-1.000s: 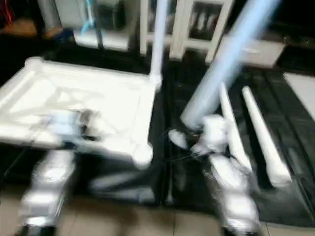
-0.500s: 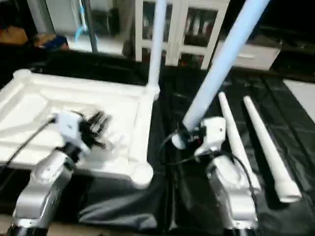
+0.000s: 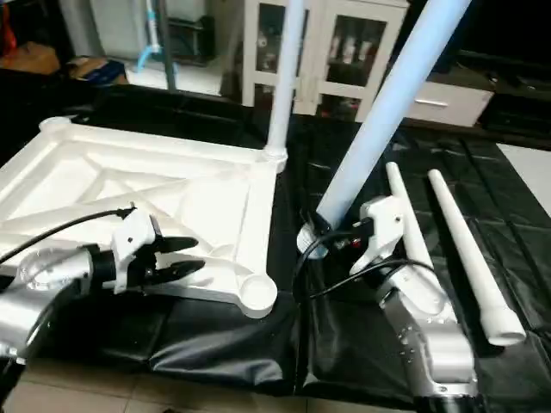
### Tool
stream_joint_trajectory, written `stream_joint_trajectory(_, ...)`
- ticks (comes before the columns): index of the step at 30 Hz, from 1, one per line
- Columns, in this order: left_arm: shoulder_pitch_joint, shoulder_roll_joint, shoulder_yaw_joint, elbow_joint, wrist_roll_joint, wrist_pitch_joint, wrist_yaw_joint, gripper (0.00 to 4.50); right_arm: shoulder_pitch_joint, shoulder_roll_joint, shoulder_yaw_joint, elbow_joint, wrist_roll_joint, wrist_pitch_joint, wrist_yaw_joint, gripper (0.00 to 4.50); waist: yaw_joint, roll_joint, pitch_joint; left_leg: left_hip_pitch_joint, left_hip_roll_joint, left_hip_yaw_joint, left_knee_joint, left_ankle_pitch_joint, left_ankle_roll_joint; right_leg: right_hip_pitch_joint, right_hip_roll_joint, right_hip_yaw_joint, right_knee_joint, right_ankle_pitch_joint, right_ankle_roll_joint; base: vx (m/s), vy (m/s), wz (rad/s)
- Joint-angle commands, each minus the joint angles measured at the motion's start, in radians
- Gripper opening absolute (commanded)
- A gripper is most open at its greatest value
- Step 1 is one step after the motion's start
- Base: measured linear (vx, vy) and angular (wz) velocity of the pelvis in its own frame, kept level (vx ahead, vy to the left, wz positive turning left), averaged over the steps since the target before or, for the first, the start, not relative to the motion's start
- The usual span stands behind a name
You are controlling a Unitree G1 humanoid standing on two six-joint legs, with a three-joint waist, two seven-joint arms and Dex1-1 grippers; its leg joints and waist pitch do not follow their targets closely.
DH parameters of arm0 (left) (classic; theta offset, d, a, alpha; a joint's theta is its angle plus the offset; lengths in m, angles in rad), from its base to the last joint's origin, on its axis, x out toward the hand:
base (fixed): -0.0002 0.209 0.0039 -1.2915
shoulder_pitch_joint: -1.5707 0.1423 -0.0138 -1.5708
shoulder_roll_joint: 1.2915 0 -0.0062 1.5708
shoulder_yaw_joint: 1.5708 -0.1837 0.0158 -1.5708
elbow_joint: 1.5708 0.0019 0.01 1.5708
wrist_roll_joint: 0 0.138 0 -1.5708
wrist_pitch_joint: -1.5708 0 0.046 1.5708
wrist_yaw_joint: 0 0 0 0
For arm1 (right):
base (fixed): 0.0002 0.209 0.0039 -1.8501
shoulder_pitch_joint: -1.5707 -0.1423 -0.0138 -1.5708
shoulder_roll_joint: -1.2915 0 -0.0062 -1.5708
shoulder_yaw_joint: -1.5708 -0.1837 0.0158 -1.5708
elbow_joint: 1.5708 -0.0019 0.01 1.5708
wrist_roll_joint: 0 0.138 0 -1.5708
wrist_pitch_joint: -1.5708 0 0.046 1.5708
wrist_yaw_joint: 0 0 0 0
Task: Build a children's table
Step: Insert table leg to table base
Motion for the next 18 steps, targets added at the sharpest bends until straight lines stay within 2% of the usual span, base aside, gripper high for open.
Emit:
stream_joint_trajectory(1,-0.033,0.011,-0.044,0.027,0.031,-0.026,-0.05,2.16,0.006,-0.015,-0.008,-0.044,0.026,0.023,0.021,1.88,-0.003,0.017,-0.048,0.018,0.117,-0.051,-0.116,-0.283,-0.046,0.013,-0.107,0.061,-0.077,-0.193,-0.193,0.0,0.0,0.0)
stream_joint_trajectory(3,-0.058,0.018,-0.067,0.064,0.056,-0.038,-0.096,2.16,0.02,-0.022,0.001,-0.063,0.038,0.032,0.034,1.88,-0.001,0.014,-0.051,0.018,0.118,-0.044,-0.113,-0.232,-0.028,0.016,-0.106,0.062,-0.075,-0.141,-0.203,0.0,0.0,0.0)
stream_joint_trajectory(5,-0.073,0.03,-0.093,0.082,0.05,-0.025,-0.159,2.16,0.03,-0.031,0.005,-0.067,0.045,0.033,0.042,1.88,0.0,0.014,-0.058,0.012,0.12,-0.04,-0.106,-0.139,0.001,0.025,-0.108,0.059,-0.063,-0.034,-0.232,0.025,-0.005,-0.02)
stream_joint_trajectory(7,-0.075,0.046,-0.115,0.078,0.044,-0.013,-0.2,2.16,0.032,-0.034,0.0,-0.062,0.046,0.032,0.041,1.88,0.002,0.013,-0.06,0.013,0.12,-0.035,-0.102,-0.083,0.027,0.025,-0.105,0.057,-0.053,0.038,-0.256,0.051,-0.011,-0.04)
stream_joint_trajectory(10,-0.067,0.062,-0.125,0.064,0.037,-0.001,-0.231,2.16,0.033,-0.032,-0.005,-0.061,0.043,0.033,0.039,1.88,0.003,0.011,-0.06,0.015,0.12,-0.029,-0.097,-0.048,0.054,0.027,-0.107,0.055,-0.049,0.081,-0.287,0.0,0.0,0.0)
stream_joint_trajectory(13,-0.067,0.079,-0.126,0.067,0.036,-0.006,-0.251,2.16,0.033,-0.03,-0.008,-0.066,0.043,0.04,0.039,1.88,0.003,0.011,-0.06,0.015,0.121,-0.027,-0.095,-0.039,0.065,0.029,-0.106,0.055,-0.048,0.082,-0.293,0.0,0.0,0.0)
stream_joint_trajectory(14,-0.067,0.082,-0.12,0.059,0.022,0.01,-0.257,2.16,0.033,-0.029,-0.009,-0.067,0.042,0.041,0.039,1.88,0.004,0.009,-0.057,0.017,0.123,-0.025,-0.097,-0.06,0.064,0.027,-0.107,0.055,-0.051,0.043,-0.295,0.0,0.0,0.0)
stream_joint_trajectory(18,-0.067,0.102,-0.116,0.033,0.011,0.029,-0.292,2.16,0.034,-0.03,-0.008,-0.07,0.042,0.046,0.038,1.88,0.005,0.009,-0.051,0.022,0.126,-0.021,-0.102,-0.125,0.031,0.02,-0.104,0.056,-0.06,-0.06,-0.282,0.0,0.0,0.0)
